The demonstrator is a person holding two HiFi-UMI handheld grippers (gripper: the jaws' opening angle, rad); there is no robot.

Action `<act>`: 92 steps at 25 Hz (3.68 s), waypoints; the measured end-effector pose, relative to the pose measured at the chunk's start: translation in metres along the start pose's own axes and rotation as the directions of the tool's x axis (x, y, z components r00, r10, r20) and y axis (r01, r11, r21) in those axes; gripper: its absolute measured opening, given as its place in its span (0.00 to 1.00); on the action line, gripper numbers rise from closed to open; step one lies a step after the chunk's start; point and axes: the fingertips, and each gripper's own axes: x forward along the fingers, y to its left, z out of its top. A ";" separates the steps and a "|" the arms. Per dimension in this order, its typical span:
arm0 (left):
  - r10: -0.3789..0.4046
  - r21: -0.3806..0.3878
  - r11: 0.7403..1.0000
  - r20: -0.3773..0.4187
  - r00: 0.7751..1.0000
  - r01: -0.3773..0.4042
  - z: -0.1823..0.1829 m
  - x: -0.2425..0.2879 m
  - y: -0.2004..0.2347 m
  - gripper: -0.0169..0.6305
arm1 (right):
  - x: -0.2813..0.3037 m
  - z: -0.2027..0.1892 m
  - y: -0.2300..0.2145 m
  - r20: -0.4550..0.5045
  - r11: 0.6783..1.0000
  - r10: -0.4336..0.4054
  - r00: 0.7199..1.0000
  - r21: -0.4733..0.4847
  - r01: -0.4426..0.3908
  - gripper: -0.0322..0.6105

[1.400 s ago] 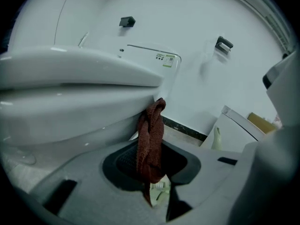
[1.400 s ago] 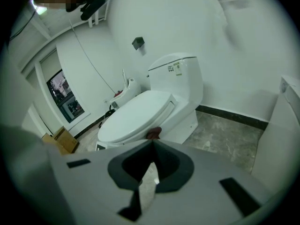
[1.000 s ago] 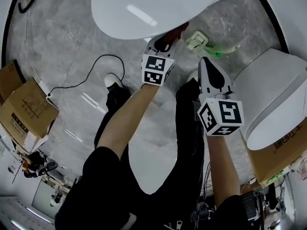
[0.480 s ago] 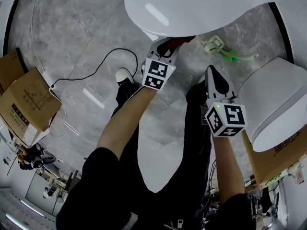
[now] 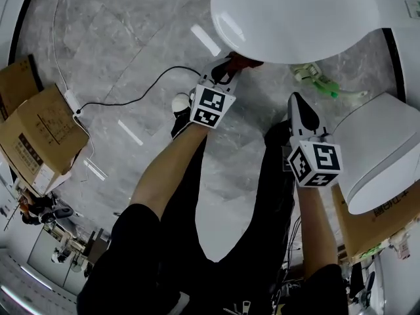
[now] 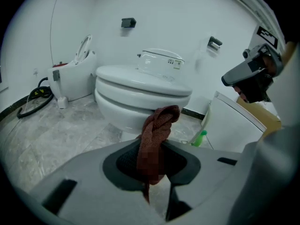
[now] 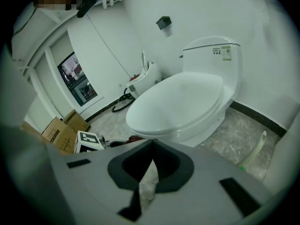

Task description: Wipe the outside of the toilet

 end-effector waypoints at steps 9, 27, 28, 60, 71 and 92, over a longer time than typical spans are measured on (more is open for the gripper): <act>0.081 -0.055 0.995 0.014 0.997 -0.080 0.009 -0.024 0.068 0.17 | 0.015 0.003 0.022 -0.012 1.000 -0.001 1.000 0.017 0.001 0.05; 0.103 -0.055 0.993 0.051 0.993 -0.101 0.021 -0.048 0.073 0.17 | -0.002 0.015 -0.008 0.041 0.999 -0.039 0.998 0.038 0.038 0.05; 0.096 -0.057 0.994 0.045 0.994 -0.094 0.017 -0.051 0.063 0.17 | -0.007 0.015 -0.013 0.046 0.998 -0.042 0.998 0.039 0.040 0.05; -0.039 -0.054 0.997 0.134 0.990 0.046 0.127 0.206 -0.223 0.17 | -0.138 0.020 -0.313 0.207 0.975 -0.172 0.963 0.174 0.136 0.05; 0.074 -0.155 0.987 0.227 0.971 -0.039 0.150 0.314 -0.215 0.17 | -0.112 0.004 -0.353 0.186 0.978 -0.137 0.973 0.180 0.103 0.05; 0.133 -0.283 0.958 0.290 0.948 -0.048 0.143 0.301 -0.185 0.16 | -0.087 -0.002 -0.347 0.139 0.975 -0.142 0.980 0.188 0.115 0.05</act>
